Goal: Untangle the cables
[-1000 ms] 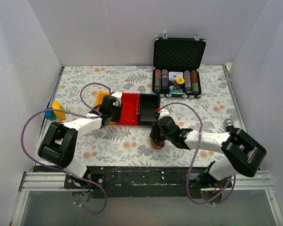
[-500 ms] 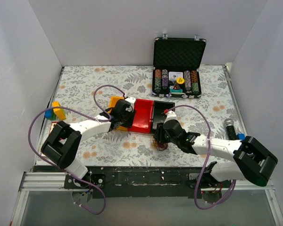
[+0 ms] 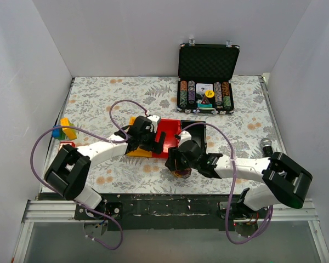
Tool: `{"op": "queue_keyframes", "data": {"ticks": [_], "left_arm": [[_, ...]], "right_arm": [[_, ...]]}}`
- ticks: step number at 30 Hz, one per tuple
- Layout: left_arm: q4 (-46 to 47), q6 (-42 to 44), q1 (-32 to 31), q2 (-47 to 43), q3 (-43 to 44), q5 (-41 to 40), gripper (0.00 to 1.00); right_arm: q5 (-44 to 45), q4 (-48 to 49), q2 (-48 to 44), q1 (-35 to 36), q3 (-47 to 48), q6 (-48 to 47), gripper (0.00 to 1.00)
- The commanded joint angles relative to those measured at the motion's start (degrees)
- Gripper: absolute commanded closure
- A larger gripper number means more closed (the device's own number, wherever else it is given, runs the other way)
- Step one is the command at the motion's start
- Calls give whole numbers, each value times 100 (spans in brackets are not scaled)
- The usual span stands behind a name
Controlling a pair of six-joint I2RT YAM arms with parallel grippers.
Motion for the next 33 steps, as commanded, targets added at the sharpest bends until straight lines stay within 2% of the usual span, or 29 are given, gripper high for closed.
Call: {"op": "queue_keyframes", "data": {"ticks": [1,7,11,14,20,25,29,33], "left_arm": [[-286,301,-16,-563,227,258,7],[-445,574,-8,-862,350,127,6],[-611,723,-8,-932,490,213,9],[-822,986,1,-1020,482,625,14],[-1235,1716,1,-1354,236,1767,21],[-1464,1980,-25,-1267,139,2410,24],[-1465,2182,-95,-916,-19,2394,26],[-1089,2156,-131,-555,-177,1667,27]], "right_arm": [[-16,88,-349,51,173,-75,31],[853,-508,-1490,8,-222,-31,32],[995,-966,-1730,-133,-293,-22,37],[943,-1274,-1669,-291,-310,39,43],[451,-1257,-1318,-817,-433,197,56],[222,-1099,-992,-1143,-443,206,58],[178,-1073,-658,-1267,-179,128,58],[108,-1081,-499,-1276,59,153,58]]}}
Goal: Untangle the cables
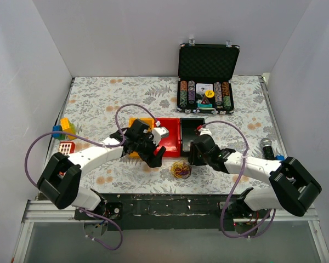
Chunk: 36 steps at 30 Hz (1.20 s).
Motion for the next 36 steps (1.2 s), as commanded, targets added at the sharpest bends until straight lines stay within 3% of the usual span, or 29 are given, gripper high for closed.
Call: {"op": "queue_keyframes", "data": {"ticks": [1,5,10,16,21,31,36], "left_arm": [[377,156,-54,285,-232,-650,28],[853,34,-54,539,-224,-1485,28],[906,-177,-54,698,-83,-1768,29],[476,-222,-72,93,-100,-365,25],[326,-362,-265,-198,-109,841,16],[818,-775,-696,987,189,773,15],[1064,-819,-713,1269,304,632,25]], "right_arm": [[-135,191,54,-14,430,42,58],[-135,191,-349,-14,107,217,57],[-319,533,-1114,-14,-474,464,57],[-636,770,-1475,-6,-905,604,54],[-926,1324,-1485,3,-1195,692,54],[-944,1545,-1273,319,-1248,930,60],[-874,1466,-1589,399,-1477,1053,60]]}}
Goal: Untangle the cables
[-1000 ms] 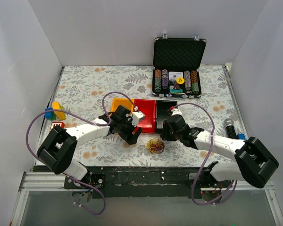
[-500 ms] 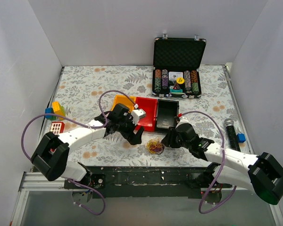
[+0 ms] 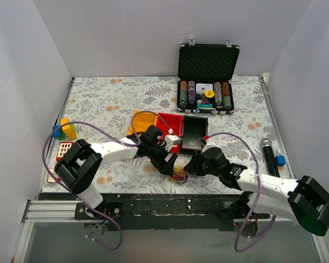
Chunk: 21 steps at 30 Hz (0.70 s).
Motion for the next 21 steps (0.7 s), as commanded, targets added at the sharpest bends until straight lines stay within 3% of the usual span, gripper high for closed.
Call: {"op": "queue_keyframes", "data": {"ticks": [1,10,15,21], "left_arm": [[338,-94,-31,23,310,-42,29],[462,-287,-84,15,249,-24,75],[444,-296,-75,-73,196,-33,77],[383,-287,-102,-143,196,-33,77]], "right_arm": [[95,67,-355,71,-194,161,60],[174,-356,-1102,80,-334,144,59],[-89,-110,-1375,80,-545,100,59],[-177,83,-1068,80,-467,38,59]]}}
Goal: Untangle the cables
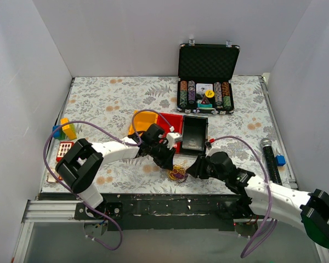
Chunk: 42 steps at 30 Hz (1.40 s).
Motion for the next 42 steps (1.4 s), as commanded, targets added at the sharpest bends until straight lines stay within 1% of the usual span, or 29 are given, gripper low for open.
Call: {"op": "queue_keyframes", "data": {"ticks": [1,9,10,13,17,21,23,25,32,36,37,38,40,42], "left_arm": [[26,-10,-45,-264,35,4,76],[-26,34,-106,-246,78,-57,73],[-35,26,-106,-237,78,-57,71],[-26,34,-124,-211,87,-110,69],[-26,61,-124,-246,78,-198,69],[-9,96,-124,-272,35,-233,71],[9,78,-124,-281,35,-251,75],[18,87,-133,-272,34,-251,77],[26,70,-124,-308,43,-286,78],[35,69,-124,-308,26,-295,78],[53,52,-124,-308,8,-295,78],[53,61,-133,-299,17,-295,78],[53,61,-124,-299,26,-294,78],[35,78,-133,-316,26,-356,84]], "right_arm": [[-132,405,220,32,84,-82,59],[-184,835,659,40,216,-126,60],[-367,897,695,32,208,-126,61],[-395,933,686,40,216,-126,61],[-308,775,371,49,225,-187,60],[-299,678,141,49,225,-214,58],[-351,669,211,49,216,-214,58],[-413,721,351,67,199,-214,58],[-474,994,660,102,198,-196,59],[-501,1134,809,102,242,-214,61],[-501,1170,835,102,243,-223,63],[-518,1231,862,102,216,-214,69],[-536,1293,906,111,225,-196,81],[-545,1267,889,111,225,-205,97]]}}
